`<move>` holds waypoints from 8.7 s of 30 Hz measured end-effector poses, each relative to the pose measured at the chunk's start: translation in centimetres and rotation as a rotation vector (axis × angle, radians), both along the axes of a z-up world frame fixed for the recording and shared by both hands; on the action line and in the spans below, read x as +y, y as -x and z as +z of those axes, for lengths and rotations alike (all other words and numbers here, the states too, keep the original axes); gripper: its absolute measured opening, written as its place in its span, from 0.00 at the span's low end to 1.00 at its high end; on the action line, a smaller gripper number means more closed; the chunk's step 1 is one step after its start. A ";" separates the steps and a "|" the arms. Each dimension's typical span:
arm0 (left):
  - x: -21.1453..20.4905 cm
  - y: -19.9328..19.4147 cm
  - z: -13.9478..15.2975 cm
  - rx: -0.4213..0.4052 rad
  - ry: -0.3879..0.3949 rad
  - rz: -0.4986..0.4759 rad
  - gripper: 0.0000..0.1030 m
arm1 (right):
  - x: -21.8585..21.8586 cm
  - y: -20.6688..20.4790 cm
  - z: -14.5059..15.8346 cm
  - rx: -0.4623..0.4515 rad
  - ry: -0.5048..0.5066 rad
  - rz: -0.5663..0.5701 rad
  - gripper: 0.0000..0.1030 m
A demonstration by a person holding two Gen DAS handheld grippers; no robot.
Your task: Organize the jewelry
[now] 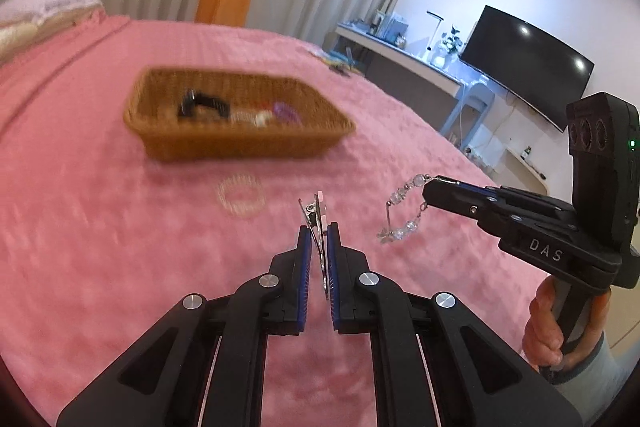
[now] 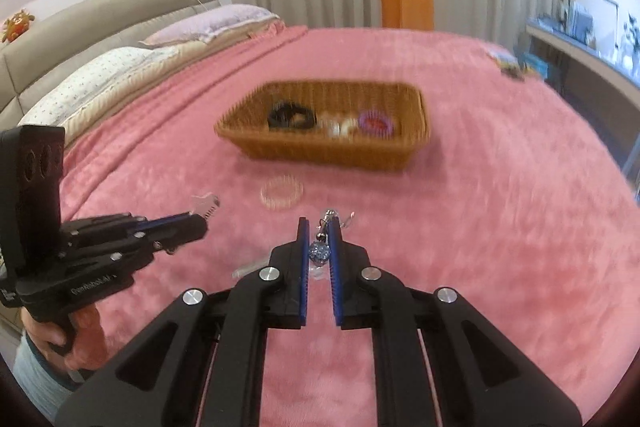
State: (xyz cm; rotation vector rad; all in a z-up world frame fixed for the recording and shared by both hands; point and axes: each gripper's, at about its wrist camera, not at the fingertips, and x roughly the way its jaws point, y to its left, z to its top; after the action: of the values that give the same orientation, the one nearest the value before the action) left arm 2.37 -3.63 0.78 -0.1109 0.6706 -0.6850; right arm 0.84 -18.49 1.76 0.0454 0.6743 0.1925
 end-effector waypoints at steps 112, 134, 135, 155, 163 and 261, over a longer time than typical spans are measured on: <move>-2.2 -11.8 -7.3 0.183 -0.182 0.229 0.09 | 1.1 -11.0 -10.4 0.167 0.121 -0.075 0.21; 1.8 -5.7 1.2 -0.042 0.044 0.259 0.08 | 1.6 -6.4 -2.3 -0.017 0.047 0.026 0.21; 1.8 -5.4 2.4 -0.062 0.043 0.257 0.08 | 1.6 -6.6 -1.0 -0.025 0.047 0.029 0.21; -2.8 -19.5 2.9 -0.107 -0.063 0.316 0.08 | -1.4 -24.9 -0.2 0.039 0.004 -0.063 0.21; -3.1 -22.6 -0.6 -0.040 -0.101 0.305 0.08 | -2.3 -28.8 -4.6 0.163 -0.043 -0.069 0.21; 1.6 1.2 -0.7 -0.359 -0.184 0.574 0.92 | 0.3 -2.2 -4.7 -0.217 0.011 -0.242 0.73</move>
State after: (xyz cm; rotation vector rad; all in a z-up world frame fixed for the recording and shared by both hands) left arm 1.21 -2.00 0.12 -0.0063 0.3249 -0.0816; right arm 3.03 -18.23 -2.90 0.0934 0.4490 -0.0391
